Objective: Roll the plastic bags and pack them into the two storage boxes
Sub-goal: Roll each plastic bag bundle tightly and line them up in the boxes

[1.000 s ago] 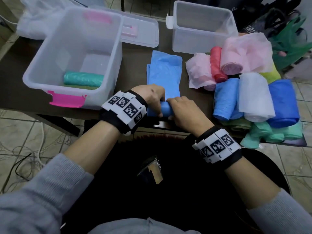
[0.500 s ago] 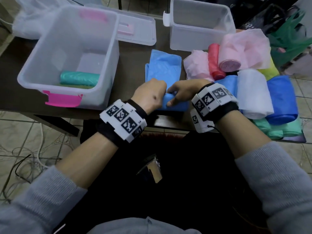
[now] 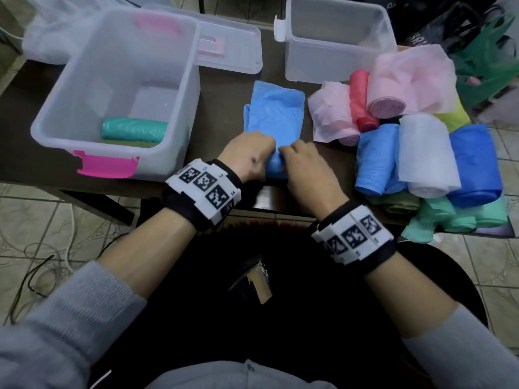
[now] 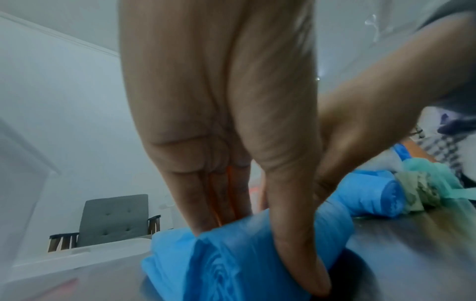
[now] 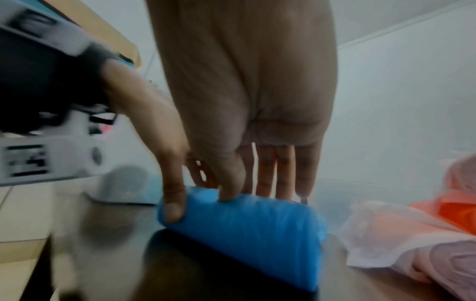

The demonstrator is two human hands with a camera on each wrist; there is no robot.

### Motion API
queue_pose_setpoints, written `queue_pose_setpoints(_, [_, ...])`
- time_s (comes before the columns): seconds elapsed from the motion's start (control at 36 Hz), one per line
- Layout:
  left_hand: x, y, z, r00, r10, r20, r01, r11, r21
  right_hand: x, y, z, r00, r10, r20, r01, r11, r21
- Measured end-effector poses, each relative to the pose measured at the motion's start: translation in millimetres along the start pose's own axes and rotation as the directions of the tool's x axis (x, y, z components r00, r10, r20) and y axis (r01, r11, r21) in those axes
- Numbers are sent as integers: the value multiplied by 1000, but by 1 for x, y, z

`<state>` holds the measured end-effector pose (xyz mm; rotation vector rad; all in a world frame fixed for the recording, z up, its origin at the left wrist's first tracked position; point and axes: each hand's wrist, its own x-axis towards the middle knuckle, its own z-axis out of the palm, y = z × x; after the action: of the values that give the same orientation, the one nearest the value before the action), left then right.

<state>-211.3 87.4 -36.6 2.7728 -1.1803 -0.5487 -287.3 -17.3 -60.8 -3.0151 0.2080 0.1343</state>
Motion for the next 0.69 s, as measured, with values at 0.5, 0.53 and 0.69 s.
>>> queue_pose_setpoints(0.5, [3, -12, -5, 1000, -4, 30, 9, 984, -176, -7, 2, -5, 983, -9, 185, 17, 999, -39])
queue_pose_setpoints(0.53, [2, -11, -3, 1000, -3, -20, -1, 986, -167, 0, 4, -8, 974, 4, 227, -3, 1000, -5])
queue_pose_setpoints(0.69, [-5, -2, 10, 996, -8, -94, -5, 989, -145, 33, 13, -33, 907, -21, 420, 3, 999, 44])
